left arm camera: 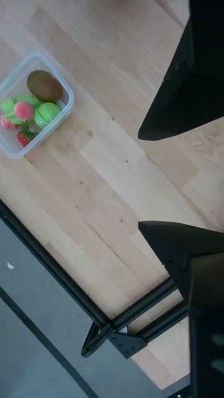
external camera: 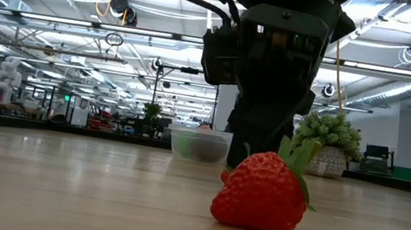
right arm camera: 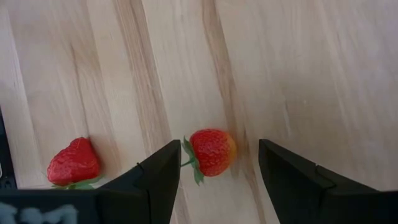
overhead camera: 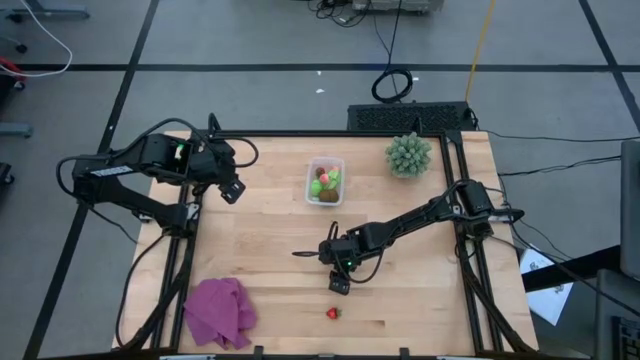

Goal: Pick and placing Produce into tupperware
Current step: Put the top strawberry into the transparent bin

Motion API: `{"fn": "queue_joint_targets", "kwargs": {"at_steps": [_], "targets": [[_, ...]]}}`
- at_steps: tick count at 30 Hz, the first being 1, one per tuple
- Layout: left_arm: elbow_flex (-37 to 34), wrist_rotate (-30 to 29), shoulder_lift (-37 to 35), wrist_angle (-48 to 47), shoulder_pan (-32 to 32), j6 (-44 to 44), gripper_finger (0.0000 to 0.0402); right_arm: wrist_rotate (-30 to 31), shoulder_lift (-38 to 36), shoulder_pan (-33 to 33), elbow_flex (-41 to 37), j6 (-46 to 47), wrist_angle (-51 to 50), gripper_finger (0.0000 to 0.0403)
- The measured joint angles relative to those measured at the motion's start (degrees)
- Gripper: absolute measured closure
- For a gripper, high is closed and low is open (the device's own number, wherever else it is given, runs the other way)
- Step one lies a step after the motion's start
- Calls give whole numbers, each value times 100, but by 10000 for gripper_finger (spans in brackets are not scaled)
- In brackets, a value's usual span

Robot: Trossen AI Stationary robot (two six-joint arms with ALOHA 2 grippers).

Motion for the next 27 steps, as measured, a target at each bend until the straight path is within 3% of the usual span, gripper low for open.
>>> {"fn": "queue_joint_targets", "kwargs": {"at_steps": [27], "targets": [[0,-2,0,0,0,17,174,117,2,-206,7,-415,-357,225]]}}
